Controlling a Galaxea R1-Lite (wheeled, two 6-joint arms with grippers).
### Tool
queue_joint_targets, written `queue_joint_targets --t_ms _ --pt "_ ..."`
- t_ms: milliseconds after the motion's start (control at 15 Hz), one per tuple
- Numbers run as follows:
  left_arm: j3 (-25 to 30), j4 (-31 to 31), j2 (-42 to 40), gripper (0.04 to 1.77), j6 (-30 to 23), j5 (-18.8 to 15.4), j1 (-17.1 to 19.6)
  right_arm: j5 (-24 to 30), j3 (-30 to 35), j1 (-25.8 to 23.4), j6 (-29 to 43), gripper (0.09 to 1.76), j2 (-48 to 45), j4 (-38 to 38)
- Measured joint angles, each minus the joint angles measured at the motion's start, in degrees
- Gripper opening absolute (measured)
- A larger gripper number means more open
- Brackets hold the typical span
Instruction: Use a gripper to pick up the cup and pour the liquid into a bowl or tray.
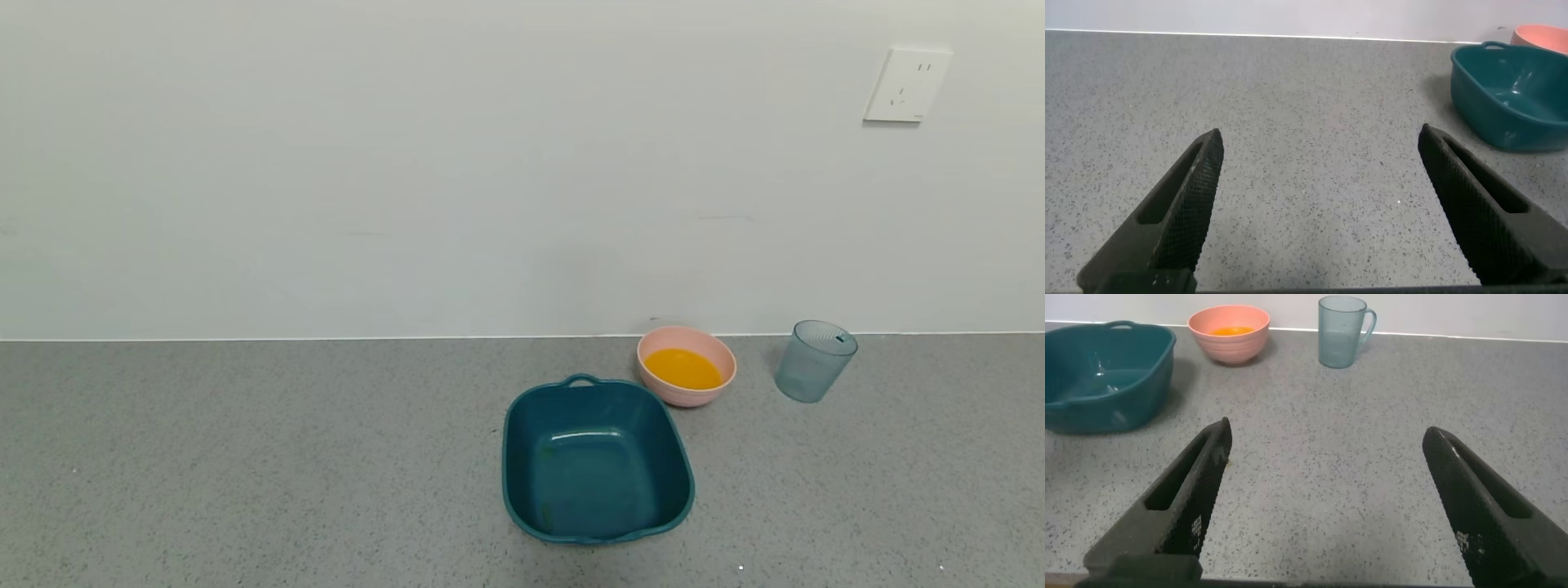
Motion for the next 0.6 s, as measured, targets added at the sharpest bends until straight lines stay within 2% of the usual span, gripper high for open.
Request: queue_joint_targets --t_ms 600 --pt "0.0 0.0 0.0 1.72 0.0 0.0 0.0 0.0 0.1 0.2 0.1 1.7 0.0 0.1"
